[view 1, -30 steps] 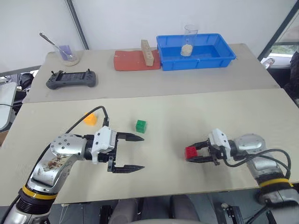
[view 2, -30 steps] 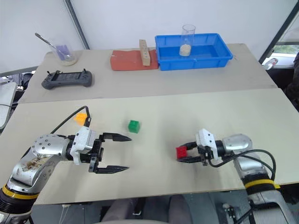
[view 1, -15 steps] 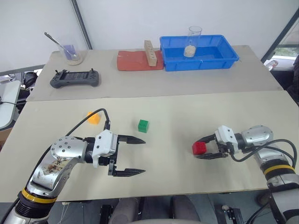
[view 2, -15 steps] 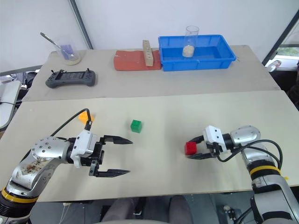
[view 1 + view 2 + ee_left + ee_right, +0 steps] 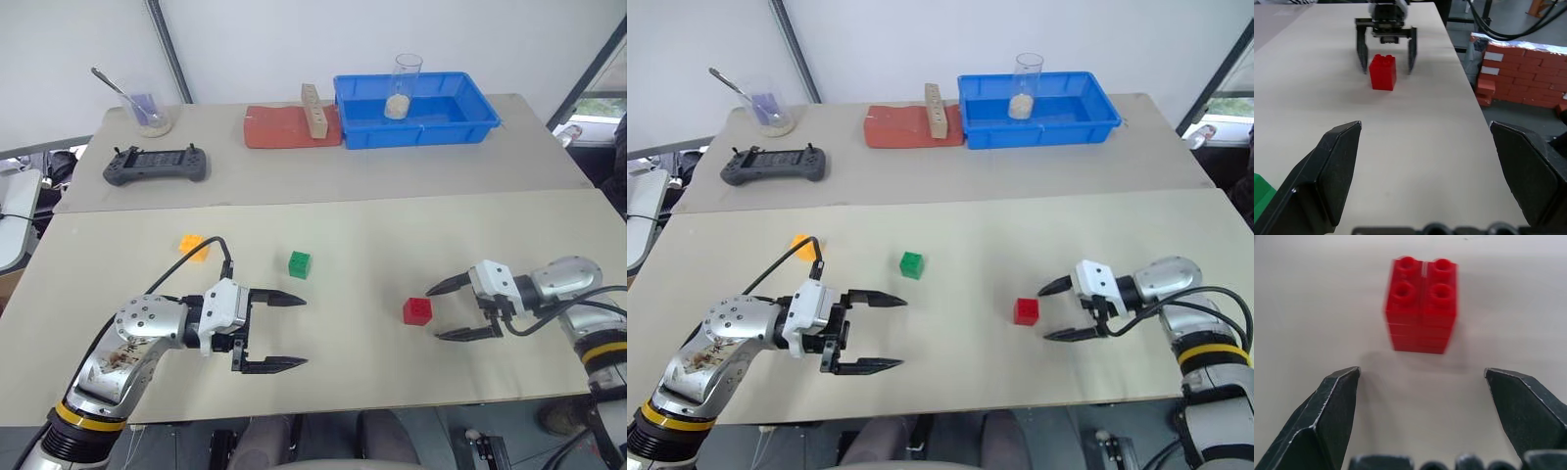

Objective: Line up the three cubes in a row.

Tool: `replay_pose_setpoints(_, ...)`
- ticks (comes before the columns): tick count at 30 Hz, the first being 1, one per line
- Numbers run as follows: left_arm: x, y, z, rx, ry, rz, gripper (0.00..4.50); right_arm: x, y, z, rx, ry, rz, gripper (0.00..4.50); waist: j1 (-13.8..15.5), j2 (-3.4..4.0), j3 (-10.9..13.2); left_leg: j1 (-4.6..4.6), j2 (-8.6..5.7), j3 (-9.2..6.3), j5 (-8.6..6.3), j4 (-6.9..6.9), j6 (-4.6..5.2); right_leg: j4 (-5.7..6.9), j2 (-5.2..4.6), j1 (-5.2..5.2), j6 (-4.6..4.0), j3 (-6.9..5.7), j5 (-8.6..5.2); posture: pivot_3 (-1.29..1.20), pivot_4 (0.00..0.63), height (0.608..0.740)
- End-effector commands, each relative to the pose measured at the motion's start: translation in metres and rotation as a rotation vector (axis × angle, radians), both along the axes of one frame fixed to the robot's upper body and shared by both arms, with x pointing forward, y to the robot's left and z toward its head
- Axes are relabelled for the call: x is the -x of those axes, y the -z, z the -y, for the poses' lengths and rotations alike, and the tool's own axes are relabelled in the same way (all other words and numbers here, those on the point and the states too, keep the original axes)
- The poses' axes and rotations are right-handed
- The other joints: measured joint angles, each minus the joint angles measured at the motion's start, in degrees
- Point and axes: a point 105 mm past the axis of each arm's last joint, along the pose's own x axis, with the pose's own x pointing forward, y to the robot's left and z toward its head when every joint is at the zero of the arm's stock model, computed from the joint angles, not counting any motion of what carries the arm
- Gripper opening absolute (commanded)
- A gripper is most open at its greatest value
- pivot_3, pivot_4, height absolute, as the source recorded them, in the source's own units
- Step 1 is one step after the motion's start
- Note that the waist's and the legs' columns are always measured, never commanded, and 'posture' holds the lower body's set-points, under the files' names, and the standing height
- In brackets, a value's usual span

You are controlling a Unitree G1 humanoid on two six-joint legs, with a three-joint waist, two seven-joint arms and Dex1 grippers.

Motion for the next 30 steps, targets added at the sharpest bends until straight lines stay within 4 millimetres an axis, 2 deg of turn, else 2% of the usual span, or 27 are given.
replay_pose_setpoints(1,-0.003,-0.01,0.005,0.008,-0.014,0.055,4.5,0.005,-0.012,-0.001,-0.025,0.005,-0.005,4.48,0.01,0.0,0.0,0.0,0.0,0.0,0.0,0.0,0.0,0.0,0.0,0.0,0.0,0.0,0.0,0.0,0.15,0.74)
replay_pose_setpoints(4,-0.016,-0.013,-0.005,0.012,-0.111,0.063,4.5,0.002,-0.025,0.0,-0.053,0.075,0.044,4.48,0.04,0.0,0.0,-0.01,0.0,0.0,0.0,0.0,0.0,0.01,0.01,-0.02,0.0,0.0,0.0,0.0,0.15,0.74)
replay_pose_setpoints(8,-0.034,-0.017,-0.028,0.049,-0.324,0.068,4.5,0.0,-0.073,0.0,-0.122,0.196,0.152,4.48,0.06,0.07,0.04,-0.09,0.0,0.0,0.0,0.0,0.0,0.03,-0.02,-0.11,0.0,0.03,0.0,0.0,0.15,0.74)
replay_pose_setpoints(11,-0.043,-0.015,-0.038,0.109,-0.498,0.064,4.5,0.008,-0.107,-0.013,-0.174,0.237,0.21,4.48,0.03,0.08,0.04,-0.14,0.0,0.0,0.0,-0.04,0.0,0.04,-0.03,-0.18,0.0,0.03,0.0,0.0,0.15,0.74)
replay_pose_setpoints(13,-0.051,-0.01,-0.039,0.157,-0.624,0.056,4.5,0.017,-0.122,-0.032,-0.214,0.224,0.22,4.48,0.1,0.06,0.05,-0.15,0.03,0.0,-0.01,-0.04,-0.01,0.02,-0.02,-0.16,0.0,0.02,0.0,0.0,0.15,0.74)
replay_pose_setpoints(18,-0.062,0.014,-0.025,0.206,-0.772,0.039,4.5,0.037,-0.136,-0.083,-0.322,0.175,0.151,4.48,0.53,-0.01,0.09,-0.34,0.03,0.0,-0.01,0.08,-0.01,0.01,-0.05,-0.21,0.01,0.01,0.0,0.0,0.15,0.74)
replay_pose_setpoints(20,-0.067,0.023,-0.02,0.215,-0.807,0.033,4.5,0.041,-0.139,-0.095,-0.355,0.169,0.133,4.48,0.88,-0.02,0.1,-0.42,0.0,0.0,-0.01,0.18,0.0,0.02,-0.07,-0.25,0.01,-0.01,0.0,0.0,0.15,0.74)
replay_pose_setpoints(25,-0.076,0.047,-0.004,0.212,-0.855,0.025,4.5,0.049,-0.145,-0.106,-0.385,0.171,0.111,4.48,1.8,-0.14,0.17,-0.52,-0.02,0.0,-0.04,0.32,0.05,-0.02,-0.09,-0.24,0.03,-0.1,0.01,0.0,0.15,0.74)
replay_pose_setpoints(30,-0.085,0.057,0.017,0.231,-0.862,0.029,4.5,0.05,-0.148,-0.108,-0.39,0.179,0.121,4.48,2.0,-0.16,0.18,-0.54,-0.04,0.0,-0.05,0.42,0.07,-0.04,-0.11,-0.21,0.04,-0.15,0.02,0.0,0.15,0.74)
